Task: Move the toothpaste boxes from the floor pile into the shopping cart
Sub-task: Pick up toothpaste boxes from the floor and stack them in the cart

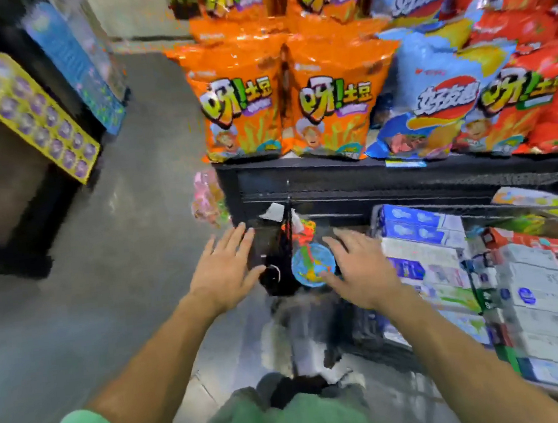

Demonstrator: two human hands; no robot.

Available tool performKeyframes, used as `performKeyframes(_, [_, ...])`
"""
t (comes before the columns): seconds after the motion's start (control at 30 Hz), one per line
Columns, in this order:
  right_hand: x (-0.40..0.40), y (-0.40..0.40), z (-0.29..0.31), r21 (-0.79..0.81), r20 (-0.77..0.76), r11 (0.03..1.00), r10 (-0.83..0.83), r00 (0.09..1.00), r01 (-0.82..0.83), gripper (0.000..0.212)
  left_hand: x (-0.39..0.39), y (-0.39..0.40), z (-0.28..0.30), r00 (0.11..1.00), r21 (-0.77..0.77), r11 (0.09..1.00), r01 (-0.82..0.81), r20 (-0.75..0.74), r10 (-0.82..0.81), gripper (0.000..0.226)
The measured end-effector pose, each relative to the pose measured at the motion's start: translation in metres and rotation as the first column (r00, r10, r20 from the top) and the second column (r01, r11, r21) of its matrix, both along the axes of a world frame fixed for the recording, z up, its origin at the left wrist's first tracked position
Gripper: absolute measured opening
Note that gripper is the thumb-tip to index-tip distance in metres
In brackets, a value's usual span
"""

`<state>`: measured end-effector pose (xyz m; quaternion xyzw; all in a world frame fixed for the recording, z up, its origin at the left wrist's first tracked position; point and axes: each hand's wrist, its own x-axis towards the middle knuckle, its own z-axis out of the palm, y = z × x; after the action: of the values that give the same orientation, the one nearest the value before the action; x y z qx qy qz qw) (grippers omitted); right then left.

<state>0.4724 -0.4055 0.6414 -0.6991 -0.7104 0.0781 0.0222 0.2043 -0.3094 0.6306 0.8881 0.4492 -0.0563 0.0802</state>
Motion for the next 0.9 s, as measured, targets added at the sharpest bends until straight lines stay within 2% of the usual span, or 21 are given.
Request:
performKeyframes(0.1, [-0.101, 0.051, 0.027, 0.032, 0.028, 0.981, 0.193, 0.981, -0.194, 0.078, -0.110, 0.002, 0.024, 0.980, 0.050, 0.978, -0.200, -0.007, 0.201, 0.091])
performKeyframes(0.2, [-0.202, 0.099, 0.040, 0.072, 0.064, 0.917, 0.388, 0.920, -0.392, 0.078, -0.212, -0.012, 0.041, 0.909, 0.102, 0.904, -0.414, -0.004, 0.417, 0.090])
performKeyframes(0.33, [-0.345, 0.144, 0.050, 0.058, 0.091, 0.801, 0.590, 0.803, -0.595, 0.079, -0.336, -0.053, 0.055, 0.728, 0.112, 0.723, -0.682, 0.008, 0.686, 0.084])
performKeyframes(0.47, [-0.471, 0.163, 0.058, 0.041, 0.110, 0.612, 0.783, 0.612, -0.790, 0.071, -0.433, -0.101, 0.053, 0.486, 0.095, 0.483, -0.871, 0.019, 0.874, 0.079])
performKeyframes(0.57, [-0.556, 0.178, 0.052, 0.014, 0.104, 0.493, 0.864, 0.492, -0.870, 0.074, -0.486, -0.128, 0.047, 0.312, 0.081, 0.310, -0.947, 0.007, 0.950, 0.093])
performKeyframes(0.67, [-0.637, 0.194, 0.041, -0.010, 0.066, 0.397, 0.916, 0.395, -0.918, 0.080, -0.535, -0.136, 0.042, 0.184, 0.063, 0.183, -0.981, 0.004, 0.983, 0.094])
performKeyframes(0.8, [-0.733, 0.228, 0.032, -0.019, -0.009, 0.325, 0.946, 0.325, -0.946, 0.089, -0.601, -0.114, 0.033, 0.060, 0.060, 0.062, -0.996, -0.024, 0.998, 0.084])
performKeyframes(0.9, [-0.793, 0.266, 0.027, -0.064, -0.019, 0.293, 0.956, 0.294, -0.954, 0.077, -0.650, -0.083, 0.029, 0.000, 0.034, 0.002, -0.999, -0.043, 0.999, 0.087])
